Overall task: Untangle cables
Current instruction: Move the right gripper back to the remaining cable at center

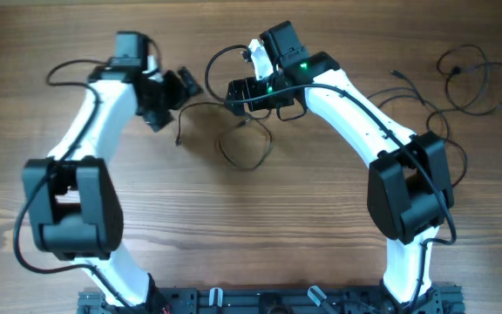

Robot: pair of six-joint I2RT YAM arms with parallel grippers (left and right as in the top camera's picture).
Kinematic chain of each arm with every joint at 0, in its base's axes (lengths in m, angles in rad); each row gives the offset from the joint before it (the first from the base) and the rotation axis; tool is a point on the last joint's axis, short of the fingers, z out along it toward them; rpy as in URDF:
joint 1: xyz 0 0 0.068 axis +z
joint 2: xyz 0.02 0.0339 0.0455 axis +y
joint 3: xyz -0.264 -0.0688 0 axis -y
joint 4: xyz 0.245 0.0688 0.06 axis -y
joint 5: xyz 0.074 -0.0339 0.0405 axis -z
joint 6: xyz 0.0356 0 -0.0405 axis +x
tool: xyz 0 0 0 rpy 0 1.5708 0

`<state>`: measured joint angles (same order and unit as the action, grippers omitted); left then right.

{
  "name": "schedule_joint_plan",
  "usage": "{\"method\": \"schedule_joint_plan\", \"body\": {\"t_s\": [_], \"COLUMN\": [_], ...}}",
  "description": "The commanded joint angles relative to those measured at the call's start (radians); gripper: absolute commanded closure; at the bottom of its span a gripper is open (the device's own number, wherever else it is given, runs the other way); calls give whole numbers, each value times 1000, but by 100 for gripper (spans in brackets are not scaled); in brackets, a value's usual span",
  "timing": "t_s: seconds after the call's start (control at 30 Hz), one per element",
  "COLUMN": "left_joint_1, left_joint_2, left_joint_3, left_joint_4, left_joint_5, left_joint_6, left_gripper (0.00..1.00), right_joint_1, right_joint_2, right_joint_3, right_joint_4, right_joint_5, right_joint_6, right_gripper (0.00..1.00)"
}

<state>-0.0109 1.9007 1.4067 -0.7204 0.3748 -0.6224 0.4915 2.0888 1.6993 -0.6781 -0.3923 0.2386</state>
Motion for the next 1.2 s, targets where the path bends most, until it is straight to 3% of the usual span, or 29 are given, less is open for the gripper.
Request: {"method": "schedule_joint_plan", "body": {"t_s": [0.0,0.27,0.4,0.47,0.57,0.6,0.73,0.77,0.8,0.83,1.03,1.17], "left_joint_1": [122,232,233,233,233,233,233,233,233,233,233,233], "left_joint_2": [-34,-34,-34,-34,-34,-34,-34,-34,-34,-34,-34,-34], "left_joint_3": [26,26,26,26,26,26,26,26,26,26,26,26], "left_joint_4": [5,-11,-10,-9,-9,-9,-9,-9,-9,-9,-9,-9], "left_joint_5": [6,5,5,5,5,5,5,5,5,5,5,5], "left_joint_6": [-127,-126,-126,-126,-126,-126,-126,-126,-126,-126,-126,-126], "left_gripper": [0,0,0,0,0,0,0,0,0,0,0,0], "right_joint_1": [16,99,156,187,233,245,269,270,272,274,282,285], "right_joint_2": [2,2,9,23,54,67,122,134,153,169,271,293], "right_joint_3": [-6,-6,-6,-6,-6,-6,-6,-6,-6,-6,-6,-6], "right_joint_4": [38,220,270,305,389,408,424,433,439,440,478,526], "right_joint_5": [-39,-45,78,116,118,144,240,239,239,239,236,236], "right_joint_6": [8,139,296,340,349,396,510,526,560,586,599,590], "right_gripper": [0,2,30,37,73,96,96,87,66,58,48,48]}}
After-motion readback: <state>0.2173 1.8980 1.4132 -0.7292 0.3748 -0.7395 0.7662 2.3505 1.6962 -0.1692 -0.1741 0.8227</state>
